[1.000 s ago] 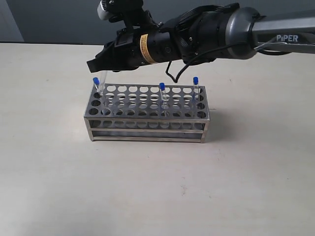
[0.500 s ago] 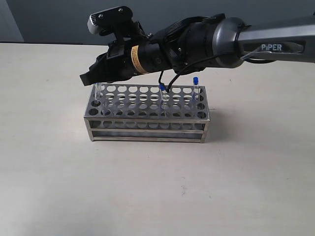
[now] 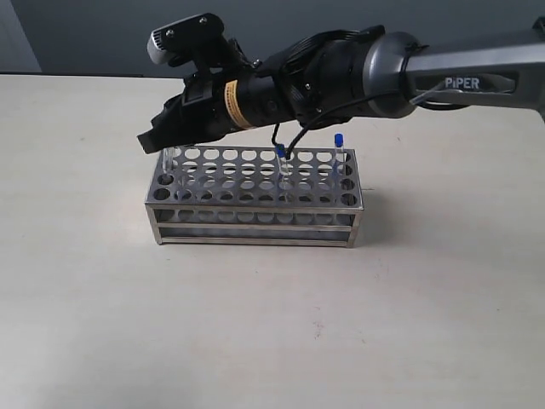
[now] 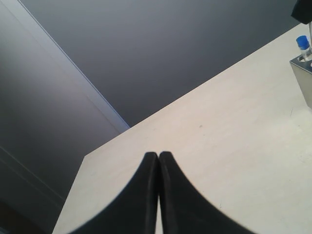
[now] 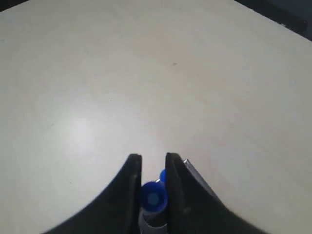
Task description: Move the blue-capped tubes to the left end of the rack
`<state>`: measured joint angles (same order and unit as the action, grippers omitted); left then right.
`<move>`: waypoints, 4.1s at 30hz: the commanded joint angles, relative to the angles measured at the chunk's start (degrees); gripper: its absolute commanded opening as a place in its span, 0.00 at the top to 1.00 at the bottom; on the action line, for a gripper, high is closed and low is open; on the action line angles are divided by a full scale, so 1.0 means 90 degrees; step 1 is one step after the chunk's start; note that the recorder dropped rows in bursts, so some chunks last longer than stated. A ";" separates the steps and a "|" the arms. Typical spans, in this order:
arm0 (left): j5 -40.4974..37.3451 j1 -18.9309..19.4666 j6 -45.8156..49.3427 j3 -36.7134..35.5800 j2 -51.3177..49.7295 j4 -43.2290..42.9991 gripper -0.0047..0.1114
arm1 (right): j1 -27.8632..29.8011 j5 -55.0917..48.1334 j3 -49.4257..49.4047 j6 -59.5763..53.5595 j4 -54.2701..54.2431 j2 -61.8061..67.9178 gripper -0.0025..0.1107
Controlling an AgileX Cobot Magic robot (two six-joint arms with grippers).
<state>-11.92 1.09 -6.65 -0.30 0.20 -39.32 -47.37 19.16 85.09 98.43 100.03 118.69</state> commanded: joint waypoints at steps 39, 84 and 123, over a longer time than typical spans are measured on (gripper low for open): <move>0.0026 -0.0014 -0.0031 0.0034 -0.0022 0.0005 0.95 | -0.0448 -0.0516 0.0115 -0.0302 -0.0009 0.0299 0.97; 0.0029 -0.0014 -0.0031 0.0034 -0.0022 0.0005 0.95 | -0.0448 0.0095 0.0472 -0.0250 -0.0009 0.0538 0.67; 0.0018 -0.0014 -0.0031 0.0034 -0.0022 0.0005 0.95 | -0.0448 0.0170 0.0472 -0.1016 -0.0009 0.0245 0.64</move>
<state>-11.92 1.09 -6.65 -0.30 0.20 -39.32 -51.59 21.13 89.36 90.52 100.03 121.59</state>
